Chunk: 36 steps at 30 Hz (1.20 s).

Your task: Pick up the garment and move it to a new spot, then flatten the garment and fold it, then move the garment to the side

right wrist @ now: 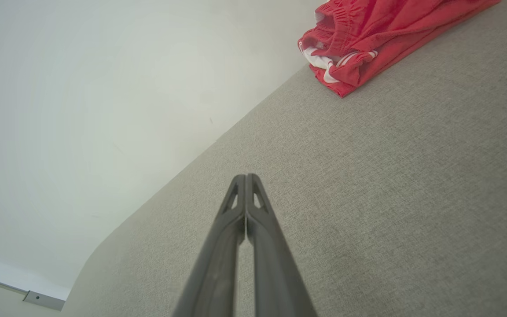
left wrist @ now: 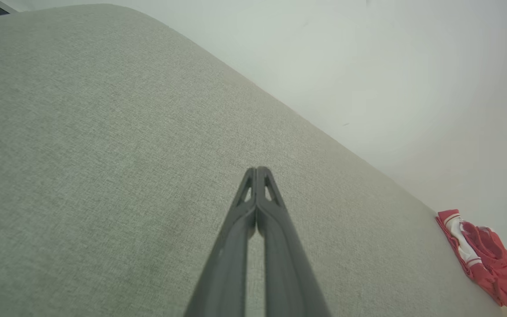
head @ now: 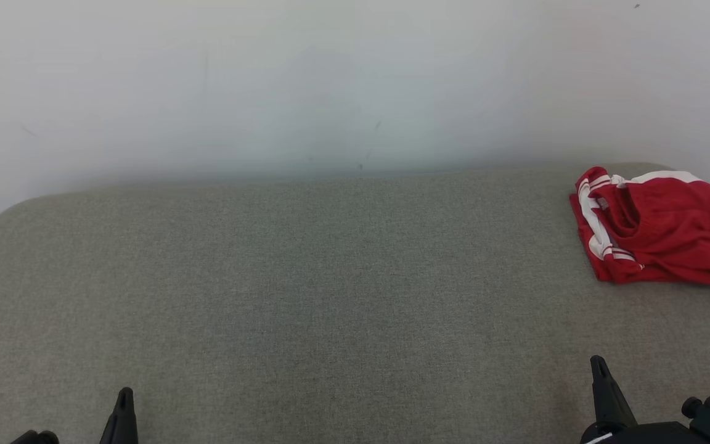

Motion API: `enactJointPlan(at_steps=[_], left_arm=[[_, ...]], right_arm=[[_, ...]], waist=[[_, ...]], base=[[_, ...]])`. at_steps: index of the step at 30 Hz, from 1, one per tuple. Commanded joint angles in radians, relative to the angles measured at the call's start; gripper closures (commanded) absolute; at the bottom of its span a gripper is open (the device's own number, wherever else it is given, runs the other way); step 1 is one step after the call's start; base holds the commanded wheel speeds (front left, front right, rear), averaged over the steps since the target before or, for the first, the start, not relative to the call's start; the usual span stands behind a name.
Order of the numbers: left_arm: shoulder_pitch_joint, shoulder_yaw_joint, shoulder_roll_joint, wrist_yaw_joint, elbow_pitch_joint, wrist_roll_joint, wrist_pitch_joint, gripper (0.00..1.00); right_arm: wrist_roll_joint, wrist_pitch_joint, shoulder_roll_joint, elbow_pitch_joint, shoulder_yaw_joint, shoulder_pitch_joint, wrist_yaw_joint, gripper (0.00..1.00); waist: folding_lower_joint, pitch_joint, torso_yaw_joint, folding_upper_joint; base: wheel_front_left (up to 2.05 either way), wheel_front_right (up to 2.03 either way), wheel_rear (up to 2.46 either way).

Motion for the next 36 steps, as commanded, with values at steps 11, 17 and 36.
enactJointPlan(at_steps=[11, 17, 36], left_arm=[[-0.046, 0.03, -0.02, -0.03, 0.007, -0.151, 0.029, 1.0], [-0.058, 0.042, -0.03, -0.044, 0.015, -0.22, 0.042, 1.0], [-0.091, 0.074, -0.061, -0.081, 0.038, -0.414, 0.078, 1.0]], right_arm=[[0.169, 0.029, 0.003, -0.001, 0.001, -0.044, -0.001, 1.0], [0.244, 0.041, 0.004, 0.004, 0.001, -0.056, -0.001, 1.0], [0.456, 0.077, 0.008, 0.018, 0.001, -0.088, -0.001, 1.0]], waist=[[-0.0001, 0.006, 0.0, -0.0001], [-0.0001, 0.01, 0.001, -0.0001], [-0.0001, 0.021, 0.002, -0.0001]], base=[[0.0, 0.0, 0.0], [0.0, 0.0, 0.0], [0.0, 0.0, 0.0]])
